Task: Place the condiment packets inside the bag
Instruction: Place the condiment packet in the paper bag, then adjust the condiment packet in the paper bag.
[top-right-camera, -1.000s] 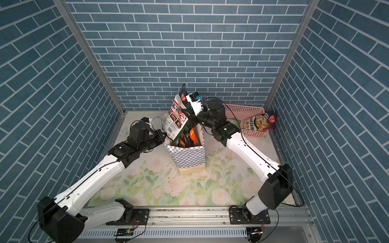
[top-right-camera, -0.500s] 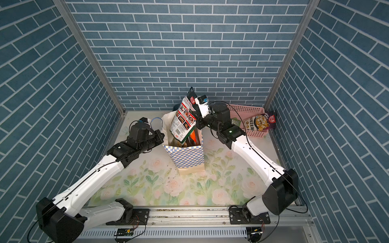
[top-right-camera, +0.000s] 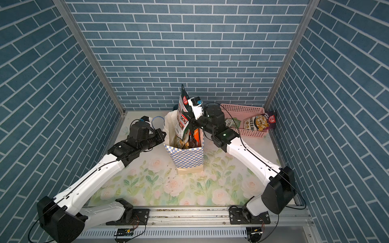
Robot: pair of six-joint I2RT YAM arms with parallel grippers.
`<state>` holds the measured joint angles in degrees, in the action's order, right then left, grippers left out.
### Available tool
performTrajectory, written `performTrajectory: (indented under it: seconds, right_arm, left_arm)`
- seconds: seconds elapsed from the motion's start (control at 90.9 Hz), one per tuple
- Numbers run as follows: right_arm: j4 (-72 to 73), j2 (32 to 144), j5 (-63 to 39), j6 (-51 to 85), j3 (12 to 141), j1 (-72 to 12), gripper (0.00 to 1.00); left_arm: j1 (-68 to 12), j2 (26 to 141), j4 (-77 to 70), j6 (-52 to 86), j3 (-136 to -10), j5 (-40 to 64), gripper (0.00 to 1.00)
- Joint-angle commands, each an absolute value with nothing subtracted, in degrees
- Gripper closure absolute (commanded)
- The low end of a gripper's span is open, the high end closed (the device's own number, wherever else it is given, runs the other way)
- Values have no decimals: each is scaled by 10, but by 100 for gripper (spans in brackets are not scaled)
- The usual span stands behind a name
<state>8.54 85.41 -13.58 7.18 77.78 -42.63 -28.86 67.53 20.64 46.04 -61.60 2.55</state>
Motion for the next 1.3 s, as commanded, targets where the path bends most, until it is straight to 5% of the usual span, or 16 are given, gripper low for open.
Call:
performTrajectory:
  seconds: [0.0, 0.176, 0.396, 0.77, 1.287]
  right_arm:
    - [185, 867, -67, 56, 782, -465, 100]
    - [206, 887, 32, -7, 751, -516, 100]
    - [204, 918, 18, -15, 726, -522, 100]
    - [114, 912, 6, -53, 789, -521, 22]
    - [29, 881, -186, 44, 847, -440, 12]
  left_arm:
    - [-288, 677, 182, 456, -631, 31, 100]
    - [-290, 674, 180, 455, -631, 34, 100]
    - [-290, 674, 173, 455, -625, 39, 100]
    - [-289, 669, 161, 456, -611, 42, 100]
    - [-300, 732, 134, 426, -670, 86, 100]
